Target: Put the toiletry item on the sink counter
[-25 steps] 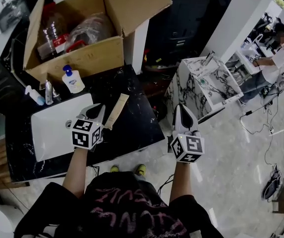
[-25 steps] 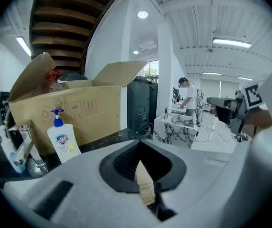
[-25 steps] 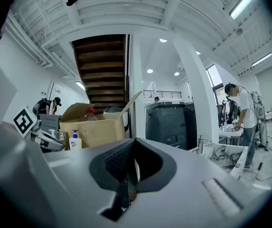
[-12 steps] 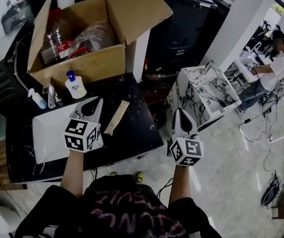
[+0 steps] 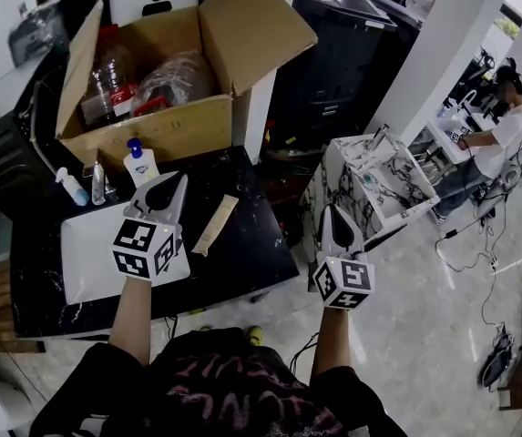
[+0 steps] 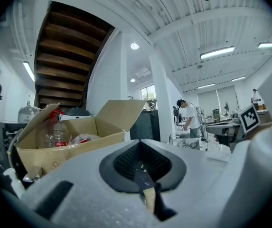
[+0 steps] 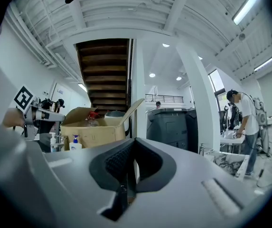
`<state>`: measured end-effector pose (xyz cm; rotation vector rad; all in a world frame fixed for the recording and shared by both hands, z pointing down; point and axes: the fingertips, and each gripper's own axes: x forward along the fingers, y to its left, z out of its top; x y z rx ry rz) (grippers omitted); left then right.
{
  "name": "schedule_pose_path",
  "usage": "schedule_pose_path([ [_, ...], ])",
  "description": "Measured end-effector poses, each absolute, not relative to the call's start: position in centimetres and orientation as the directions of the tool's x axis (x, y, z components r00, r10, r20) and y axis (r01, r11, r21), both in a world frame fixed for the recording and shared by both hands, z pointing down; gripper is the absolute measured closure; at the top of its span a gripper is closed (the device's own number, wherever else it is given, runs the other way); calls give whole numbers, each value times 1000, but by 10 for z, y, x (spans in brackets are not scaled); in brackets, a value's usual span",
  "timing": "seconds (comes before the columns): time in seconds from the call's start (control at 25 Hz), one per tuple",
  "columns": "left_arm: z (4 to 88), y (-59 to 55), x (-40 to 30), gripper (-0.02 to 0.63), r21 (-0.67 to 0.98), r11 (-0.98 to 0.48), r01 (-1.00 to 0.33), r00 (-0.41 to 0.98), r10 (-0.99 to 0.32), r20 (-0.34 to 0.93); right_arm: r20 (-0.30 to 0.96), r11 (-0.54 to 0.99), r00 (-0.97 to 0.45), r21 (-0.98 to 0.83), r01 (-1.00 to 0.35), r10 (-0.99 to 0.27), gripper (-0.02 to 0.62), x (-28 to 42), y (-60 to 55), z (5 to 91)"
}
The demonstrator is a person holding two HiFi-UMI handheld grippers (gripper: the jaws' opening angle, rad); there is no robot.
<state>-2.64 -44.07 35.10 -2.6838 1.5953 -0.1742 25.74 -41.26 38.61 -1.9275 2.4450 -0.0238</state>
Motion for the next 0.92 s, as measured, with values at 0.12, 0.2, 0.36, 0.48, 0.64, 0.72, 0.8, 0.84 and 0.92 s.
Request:
schedule_pose_path([
  [0.12, 346, -441, -27, 606, -59, -487, -871, 483, -873, 76, -25, 235, -234, -32, -971, -972, 589, 257, -413, 381],
  [0.2, 344, -441, -29, 607, -61, -481, -874, 477, -876, 69, -28, 235, -234, -33, -971, -972, 589, 257, -414, 379],
  [0.36, 340, -444, -35, 607, -76, -464, -883, 460, -886, 64, -29, 233, -232, -29, -972, -972, 589, 255, -418, 378],
  [0.48, 340, -446, -38, 606, -75, -458, -886, 455, -888, 61, -28, 231, -230, -25, -973, -973, 589, 255, -419, 378],
  [0.64, 337, -447, -40, 606, -72, -457, -886, 455, -889, 44, -30, 227, -226, -18, -974, -974, 588, 255, -422, 377],
  [0.72, 335, -449, -41, 606, -72, -456, -887, 454, -890, 40, -31, 224, -223, -19, -974, -974, 589, 255, -424, 376],
  [0.8, 335, -450, -42, 606, -74, -455, -887, 453, -891, 41, -28, 224, -224, -17, -974, -974, 588, 255, -425, 375],
  [0.84, 335, -451, -42, 606, -73, -457, -886, 455, -889, 42, -26, 226, -226, -14, -974, -974, 588, 254, -426, 375],
  [0.92, 335, -451, -42, 606, -69, -465, -883, 463, -886, 43, -22, 232, -232, -8, -973, -973, 589, 252, -428, 375],
])
